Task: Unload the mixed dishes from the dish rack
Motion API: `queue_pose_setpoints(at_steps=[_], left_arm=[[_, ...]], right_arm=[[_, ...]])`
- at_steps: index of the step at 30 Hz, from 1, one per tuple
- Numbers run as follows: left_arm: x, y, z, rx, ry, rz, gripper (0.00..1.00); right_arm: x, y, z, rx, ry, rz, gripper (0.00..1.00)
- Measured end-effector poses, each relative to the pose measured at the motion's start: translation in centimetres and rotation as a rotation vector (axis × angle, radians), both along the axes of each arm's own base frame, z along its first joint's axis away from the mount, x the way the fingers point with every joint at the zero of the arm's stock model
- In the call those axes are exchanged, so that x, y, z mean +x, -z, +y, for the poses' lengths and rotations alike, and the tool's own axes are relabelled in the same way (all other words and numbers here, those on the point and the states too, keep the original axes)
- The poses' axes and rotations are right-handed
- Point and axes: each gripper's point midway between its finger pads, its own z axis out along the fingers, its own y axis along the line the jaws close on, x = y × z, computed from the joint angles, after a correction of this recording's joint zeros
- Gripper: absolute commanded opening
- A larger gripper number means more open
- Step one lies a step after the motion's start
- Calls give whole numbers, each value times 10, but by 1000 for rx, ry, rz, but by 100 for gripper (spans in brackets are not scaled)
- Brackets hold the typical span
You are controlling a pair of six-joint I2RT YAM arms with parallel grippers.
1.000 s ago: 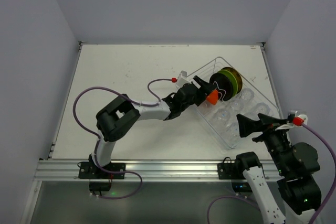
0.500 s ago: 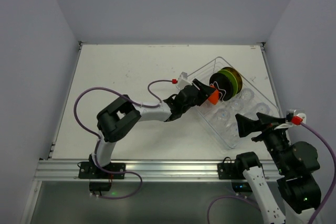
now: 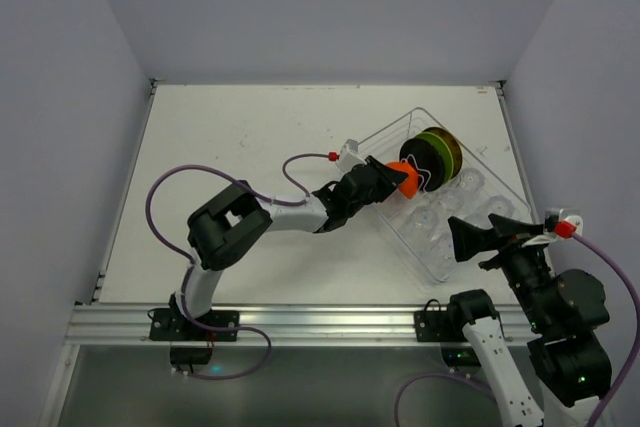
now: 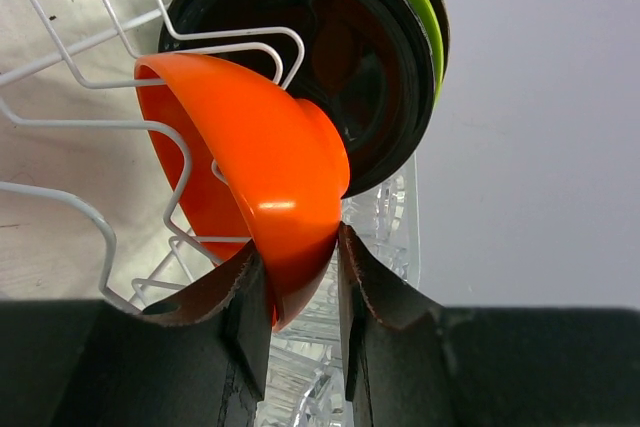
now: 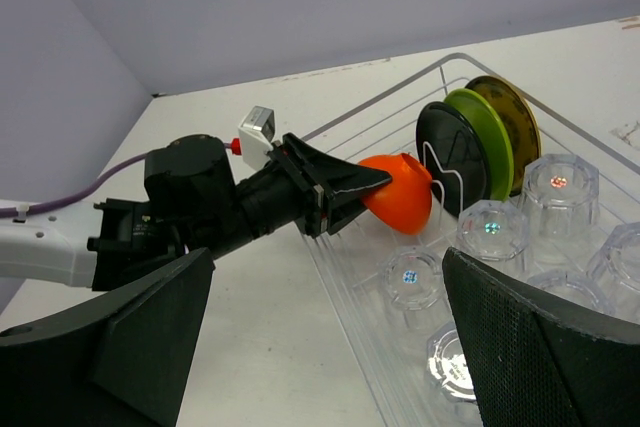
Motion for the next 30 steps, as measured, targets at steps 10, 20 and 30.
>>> queue_pose_setpoints(at_steps=[10, 20, 30], left_arm=[[-1, -3, -2, -11, 9, -6, 5], [-4, -5, -4, -7, 33, -42, 0], [-7, -9, -3, -25, 57, -109, 0]], right_arm=[[0, -2, 0, 1, -1, -7, 99], [-1, -2, 3, 2, -15, -7, 99], [-1, -2, 5, 2, -27, -7, 99]])
